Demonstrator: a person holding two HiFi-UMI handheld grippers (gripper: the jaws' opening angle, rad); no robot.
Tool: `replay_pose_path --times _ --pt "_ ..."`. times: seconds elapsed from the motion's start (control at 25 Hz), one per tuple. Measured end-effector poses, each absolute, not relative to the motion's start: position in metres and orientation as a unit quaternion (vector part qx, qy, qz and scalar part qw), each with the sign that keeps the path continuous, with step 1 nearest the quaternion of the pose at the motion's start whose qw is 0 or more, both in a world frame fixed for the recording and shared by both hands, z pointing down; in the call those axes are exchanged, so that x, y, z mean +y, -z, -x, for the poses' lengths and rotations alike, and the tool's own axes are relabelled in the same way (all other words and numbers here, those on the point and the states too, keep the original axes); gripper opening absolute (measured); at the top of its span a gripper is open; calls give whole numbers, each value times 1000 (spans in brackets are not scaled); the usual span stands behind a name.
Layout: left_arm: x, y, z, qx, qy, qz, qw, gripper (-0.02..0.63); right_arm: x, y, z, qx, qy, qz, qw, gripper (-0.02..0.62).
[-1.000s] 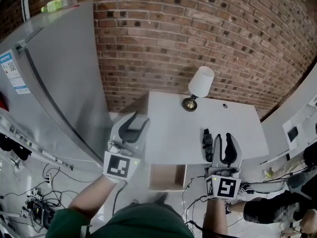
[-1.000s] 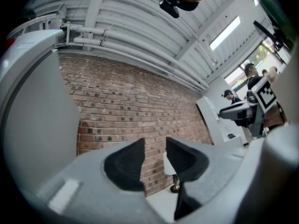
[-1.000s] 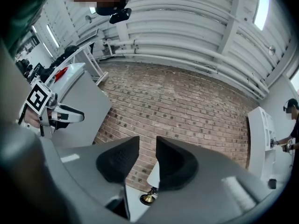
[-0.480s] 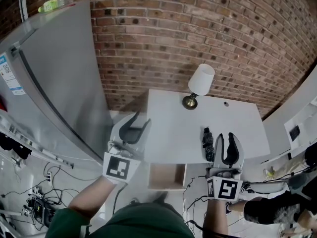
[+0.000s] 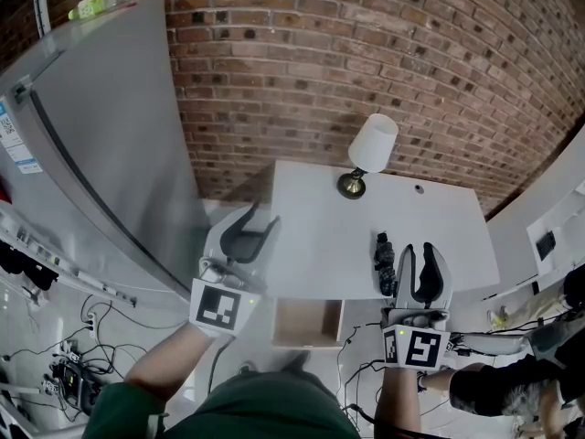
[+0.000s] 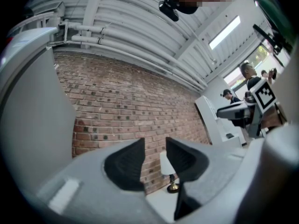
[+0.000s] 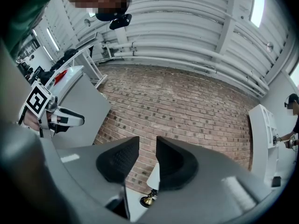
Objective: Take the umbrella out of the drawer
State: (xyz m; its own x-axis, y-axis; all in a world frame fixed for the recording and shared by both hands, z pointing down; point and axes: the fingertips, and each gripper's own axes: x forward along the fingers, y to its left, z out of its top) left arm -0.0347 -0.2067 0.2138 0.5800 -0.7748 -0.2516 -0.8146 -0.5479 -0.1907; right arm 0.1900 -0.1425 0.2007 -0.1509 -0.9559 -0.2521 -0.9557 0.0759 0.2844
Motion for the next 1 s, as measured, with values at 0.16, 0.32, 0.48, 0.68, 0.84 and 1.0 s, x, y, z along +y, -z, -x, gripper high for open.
replay_pose_path --times 0.16,0.32,0.48,0.68,0.84,1.0 --pt "-208 -215 34 454 -68 877 142 138 -142 -201 -191 -735 193 -650 1 112" --pt "-208 -215 33 455 -69 876 140 138 -141 -200 -190 -736 193 -648 -3 112" --pt "-209 -217 32 455 -67 877 139 138 -140 -200 -190 -737 193 -648 -5 112" --pt "-210 -217 32 455 -66 877 142 138 -141 -200 -190 -739 192 -646 -6 112" --pt "-211 -218 32 457 -66 876 139 138 -142 -202 -189 -740 192 -645 -1 112" --pt "-212 -220 30 457 -64 876 140 138 -143 -203 -192 -739 192 -646 -1 112"
